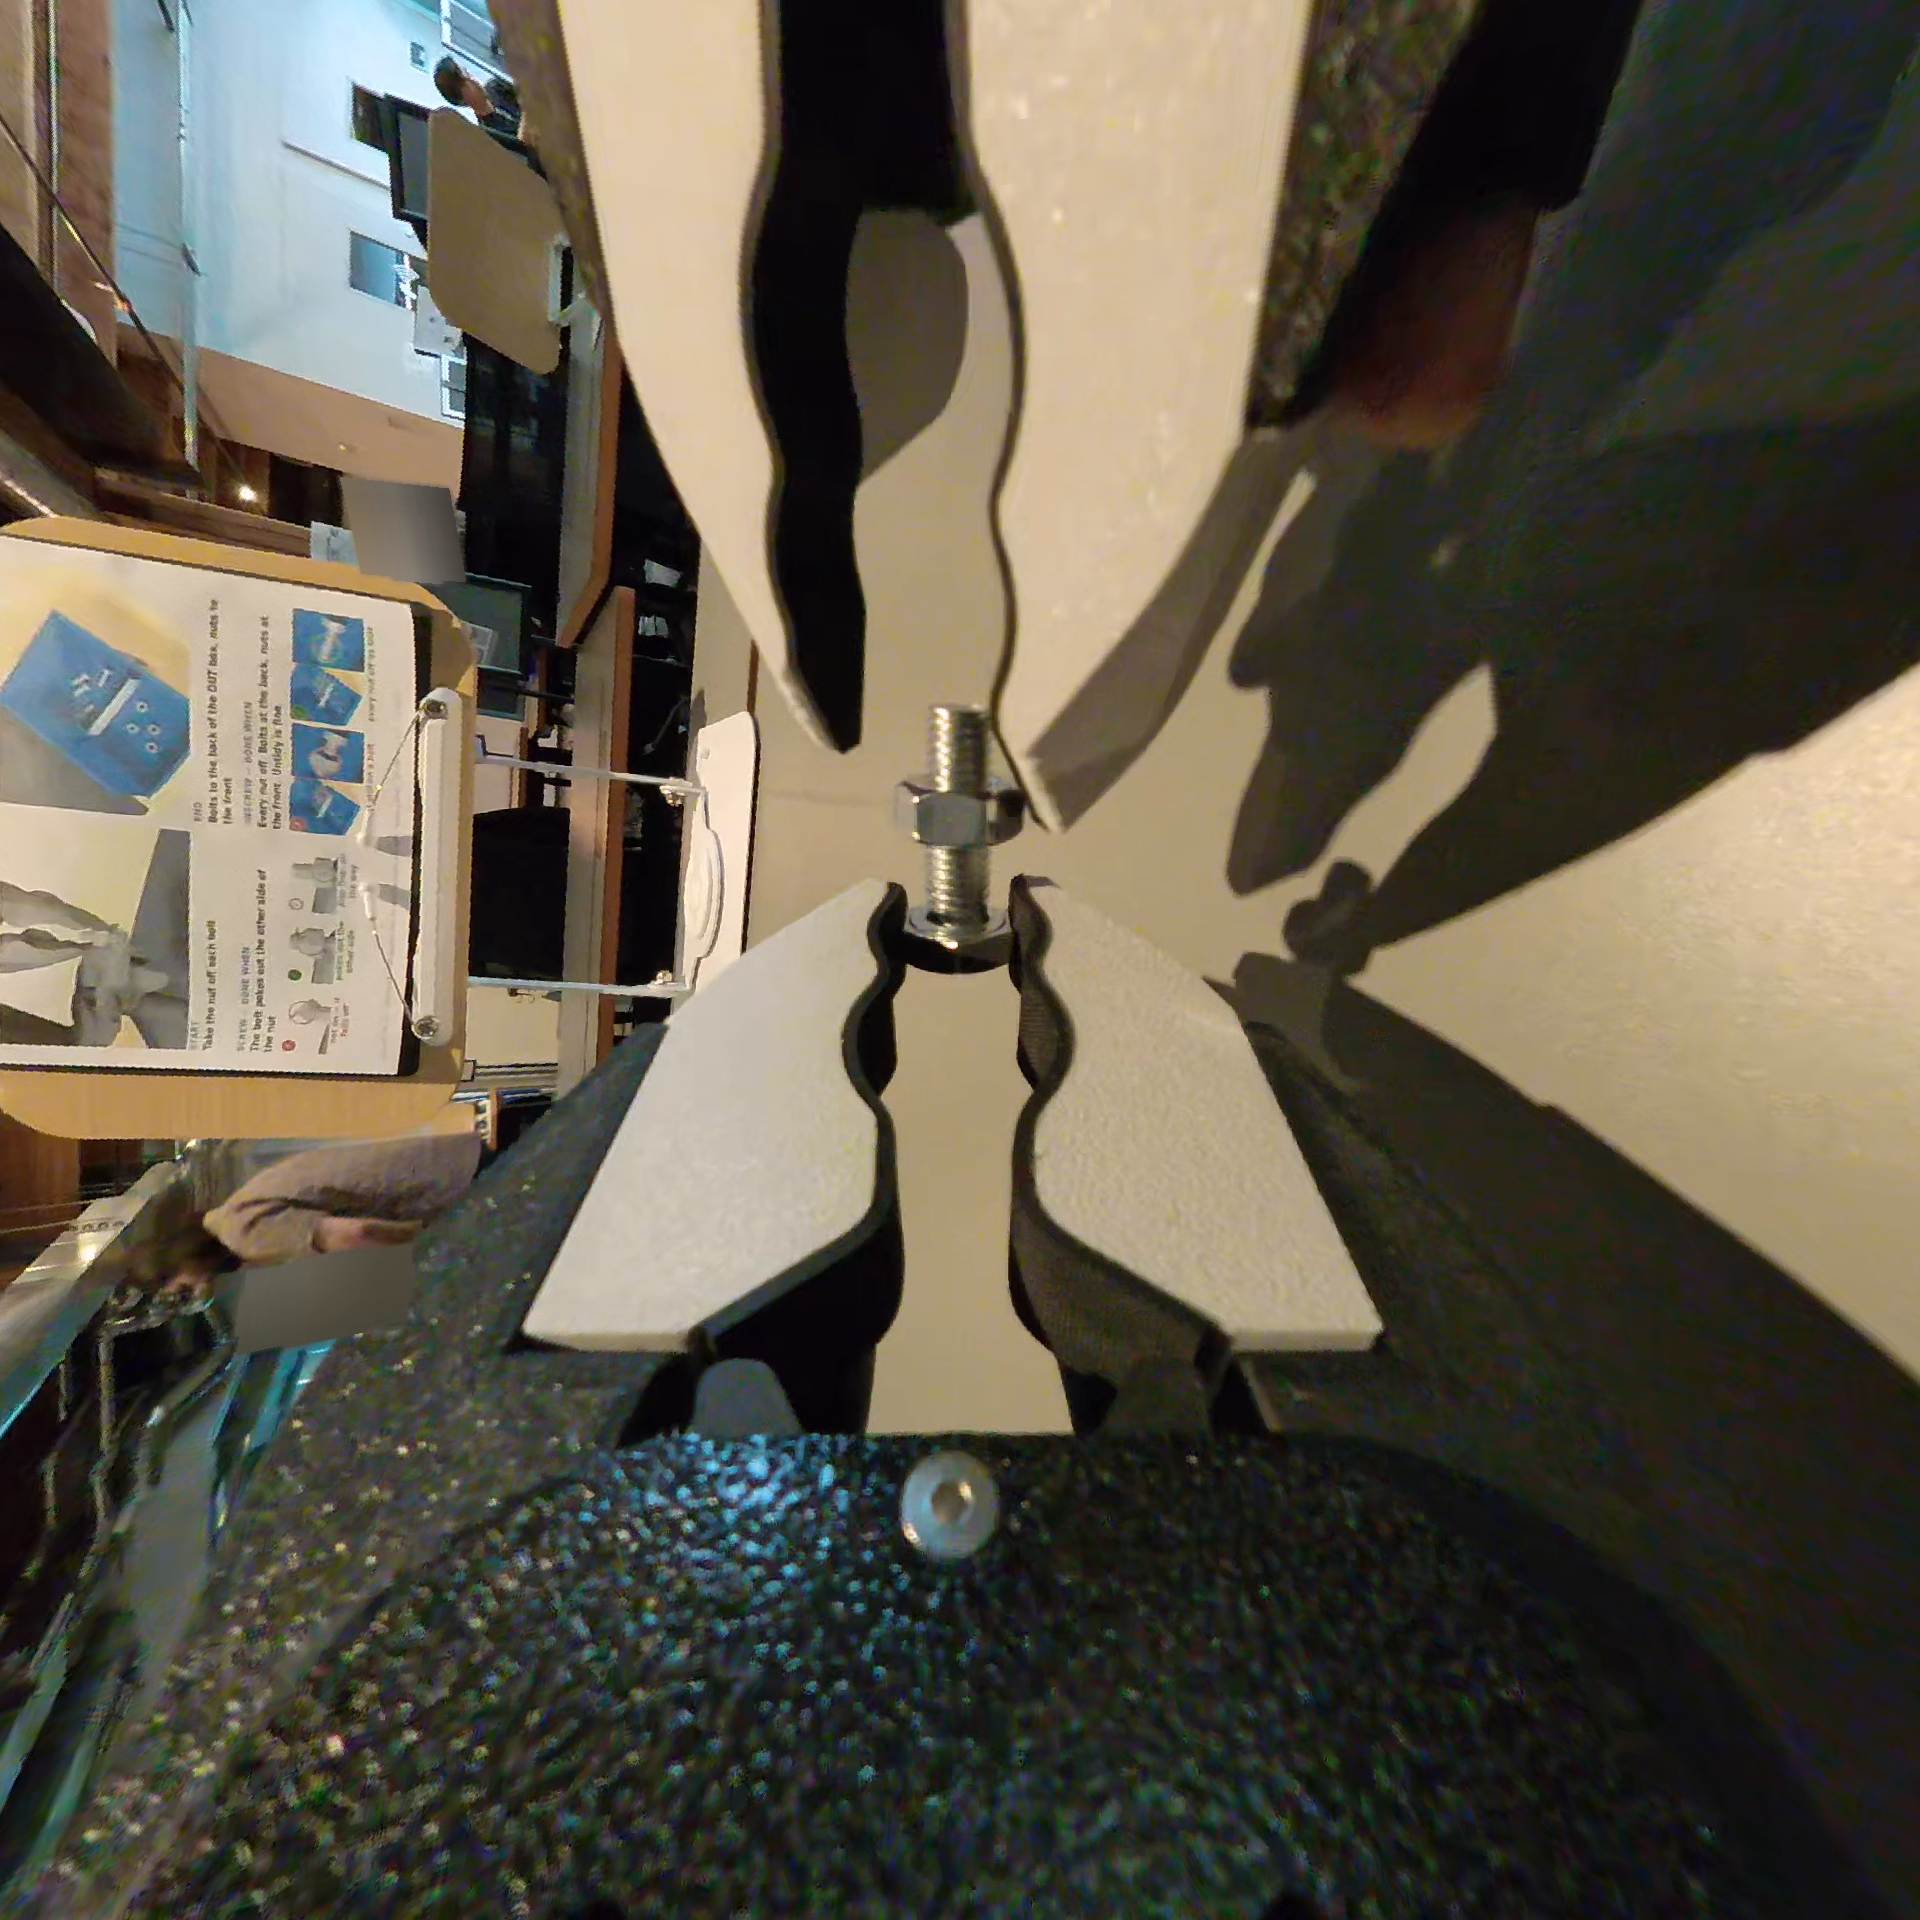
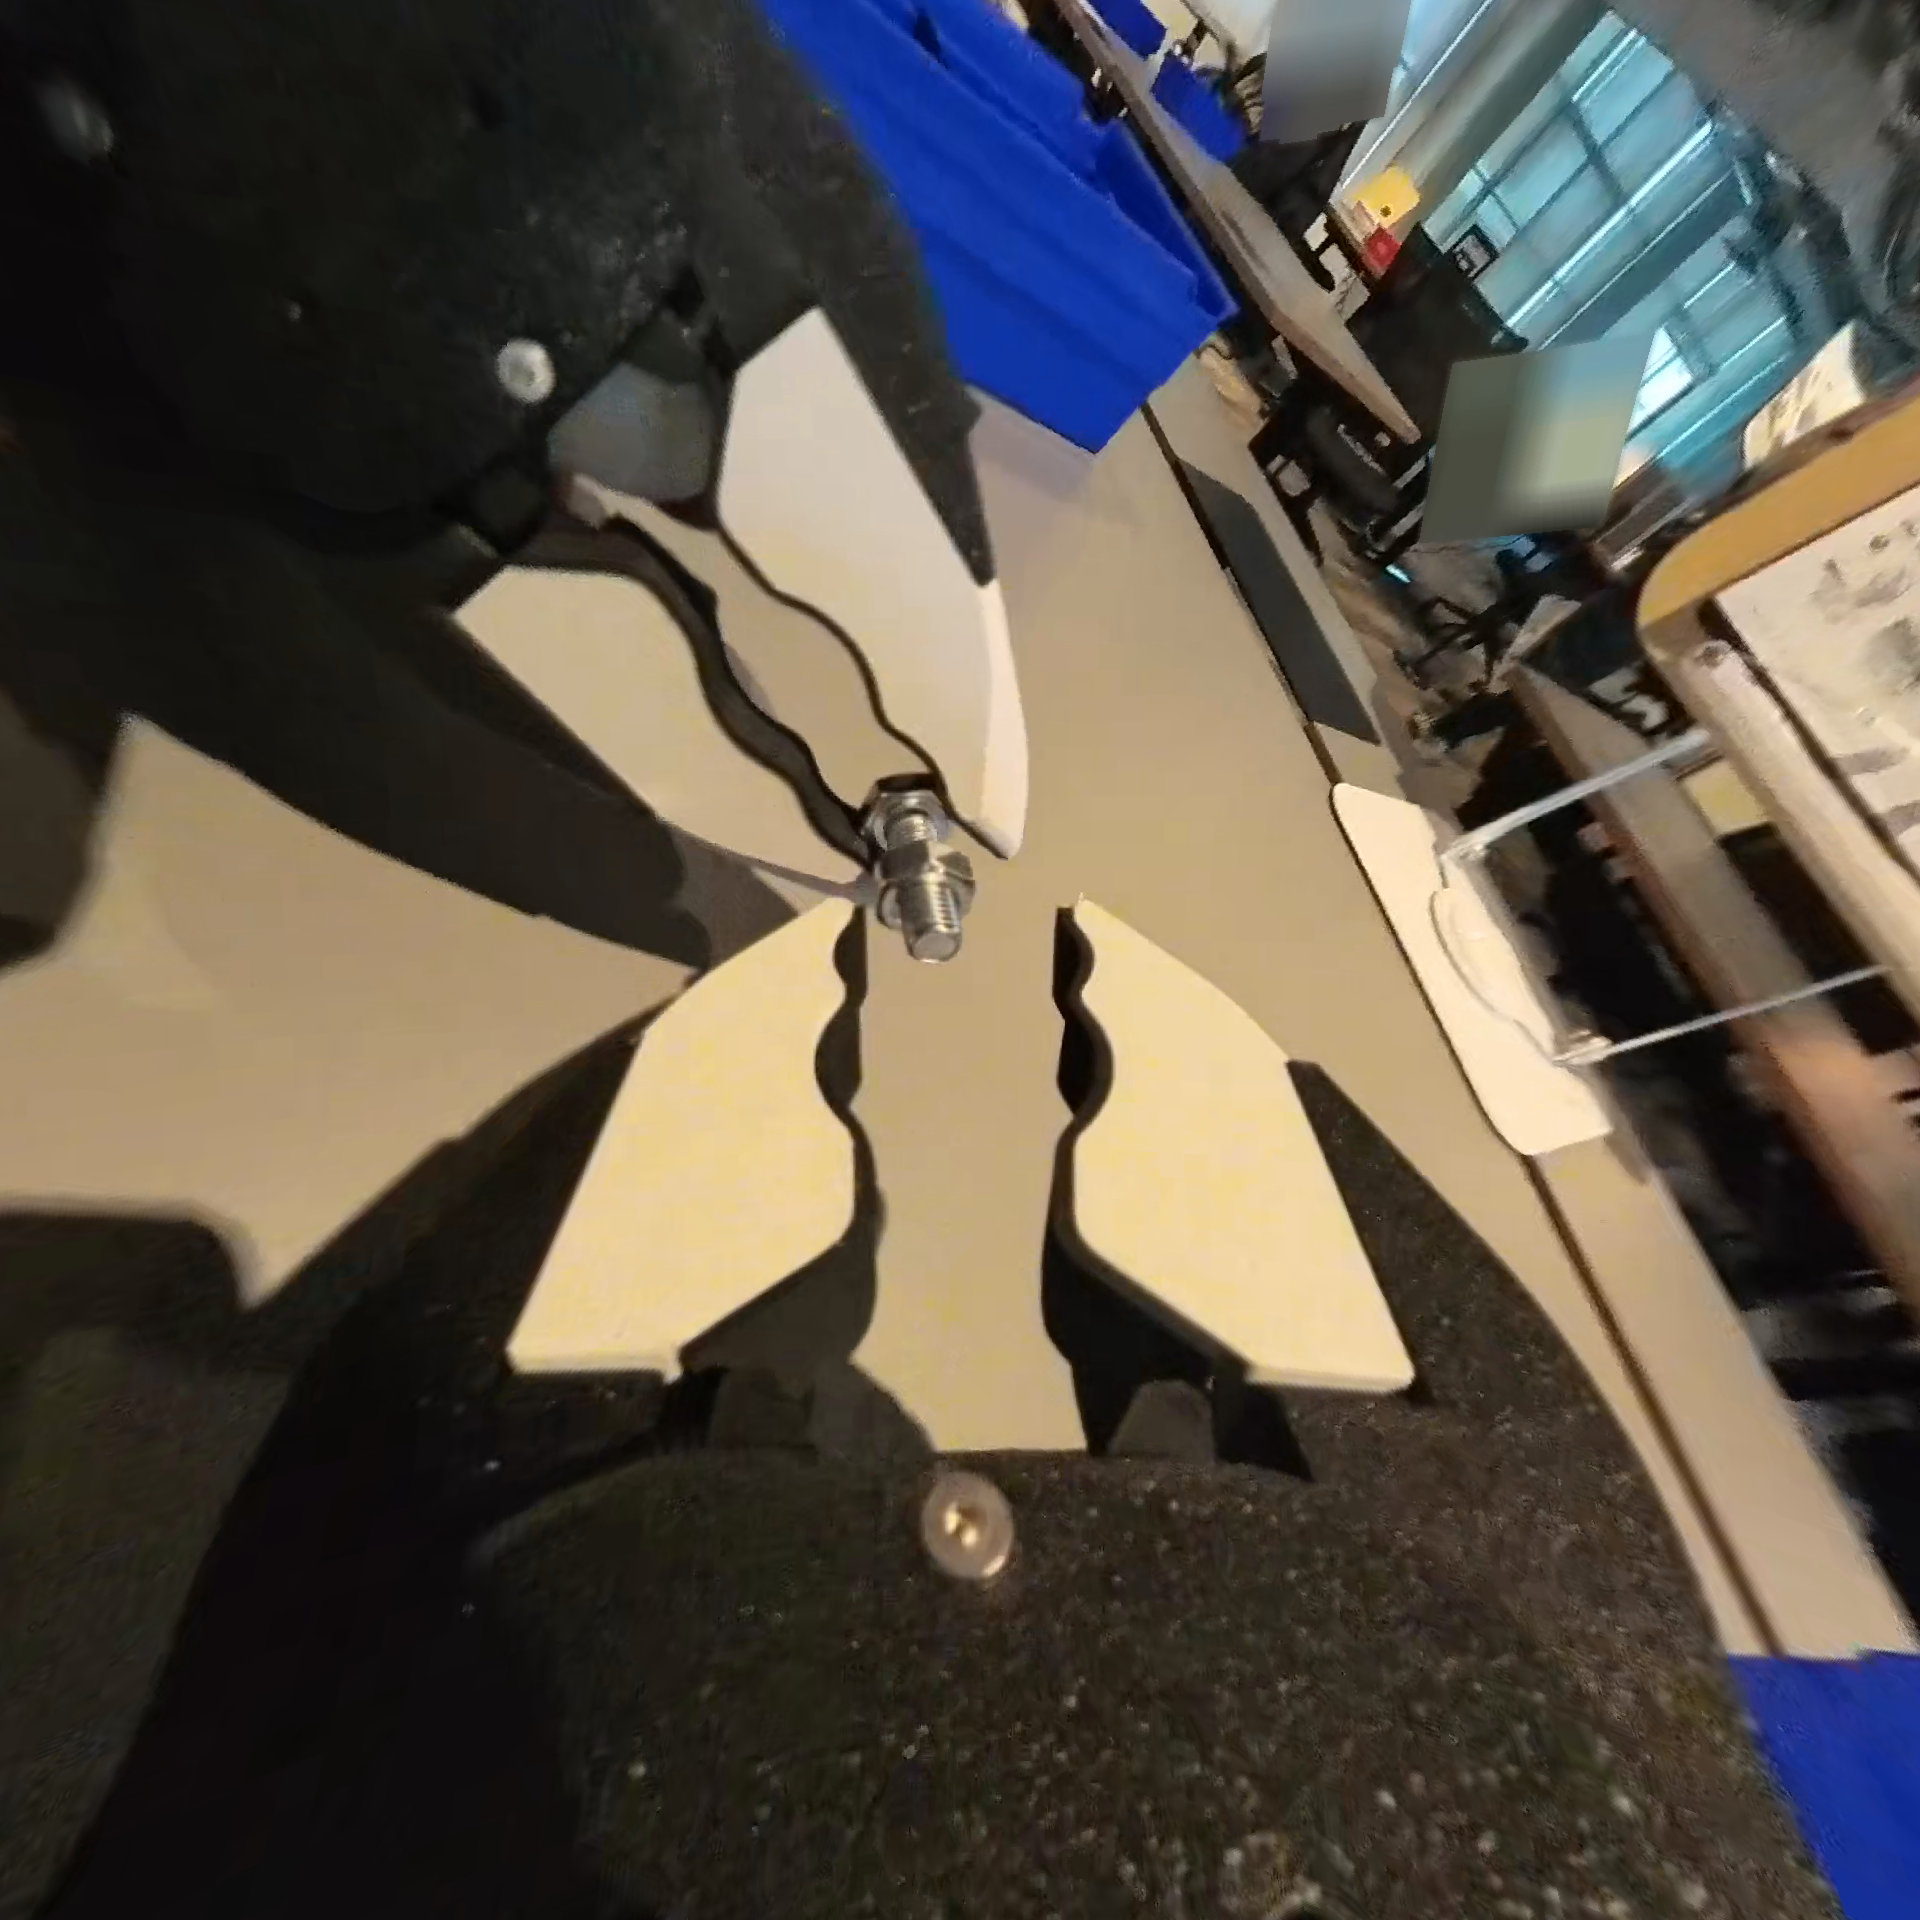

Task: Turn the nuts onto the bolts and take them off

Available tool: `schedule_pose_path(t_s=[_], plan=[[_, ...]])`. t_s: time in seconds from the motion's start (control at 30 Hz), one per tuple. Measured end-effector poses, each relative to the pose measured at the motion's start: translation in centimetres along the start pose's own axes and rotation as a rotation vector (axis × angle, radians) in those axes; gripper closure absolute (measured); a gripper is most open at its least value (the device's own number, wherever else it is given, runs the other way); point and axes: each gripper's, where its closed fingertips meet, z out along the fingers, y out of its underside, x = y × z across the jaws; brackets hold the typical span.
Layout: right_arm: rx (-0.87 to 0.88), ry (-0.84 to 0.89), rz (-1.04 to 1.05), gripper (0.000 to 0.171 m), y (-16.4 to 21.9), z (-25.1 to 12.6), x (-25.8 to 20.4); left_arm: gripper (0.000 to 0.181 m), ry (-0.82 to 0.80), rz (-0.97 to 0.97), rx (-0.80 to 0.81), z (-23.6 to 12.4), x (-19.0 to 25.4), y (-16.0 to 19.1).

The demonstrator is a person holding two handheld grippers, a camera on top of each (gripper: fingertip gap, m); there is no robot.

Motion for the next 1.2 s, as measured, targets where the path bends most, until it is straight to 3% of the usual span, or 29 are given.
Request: schedule_pose_path(t_s=[0.13, 0.23, 0.33, 0.5, 0.57, 0.6, 0.67, 0.77, 0.97, 1.1, 1.2], plan=[[-0.045, -0.006, -0.090, 0.141, 0.5, 0.6, -1.0, 0.162, 0.007, 0.016, 0.002, 0.1, 0.3, -0.2], [-0.030, -0.021, -0.028, 0.153, 0.1, 0.6, -1.2, 0.163, -0.006, 0.047, -0.013, 0.1, 0.3, -0.1], [-0.024, -0.109, 0.247, 0.153, 0.0, 0.8, -1.2, 0.163, -0.042, 0.087, -0.040, 0.0, 0.0, 0.1], [0.111, -0.397, 0.934, 0.153, -0.6, 0.8, -1.3, 0.163, -0.058, 0.083, -0.046, 0.0, -0.3, 0.2], [0.161, -0.497, 1.046, 0.151, -0.8, 0.7, -1.5, 0.163, -0.050, 0.066, -0.038, 0.0, -0.3, 0.1], [0.175, -0.519, 1.057, 0.142, -0.9, 0.6, -1.4, 0.163, -0.048, 0.057, -0.035, 0.0, -0.3, 0.1], [0.181, -0.472, 0.982, 0.132, -0.8, 0.4, -0.9, 0.163, -0.037, 0.036, -0.027, 0.0, -0.3, 0.2], [0.103, -0.330, 0.712, 0.123, 0.1, 0.6, -0.6, 0.163, -0.023, 0.005, -0.023, 0.0, -0.4, 0.4], [0.027, -0.072, 0.130, 0.131, 0.0, 0.3, -0.3, 0.162, -0.003, -0.009, -0.013, 0.0, -0.2, 0.3], [-0.018, -0.035, -0.026, 0.142, 0.2, 0.6, -1.1, 0.162, 0.000, 0.010, -0.013, 0.0, 0.0, 0.2], [-0.048, -0.007, -0.005, 0.151, 0.4, 1.0, -1.0, 0.162, -0.009, 0.041, -0.028, 0.0, 0.1, 0.3]])
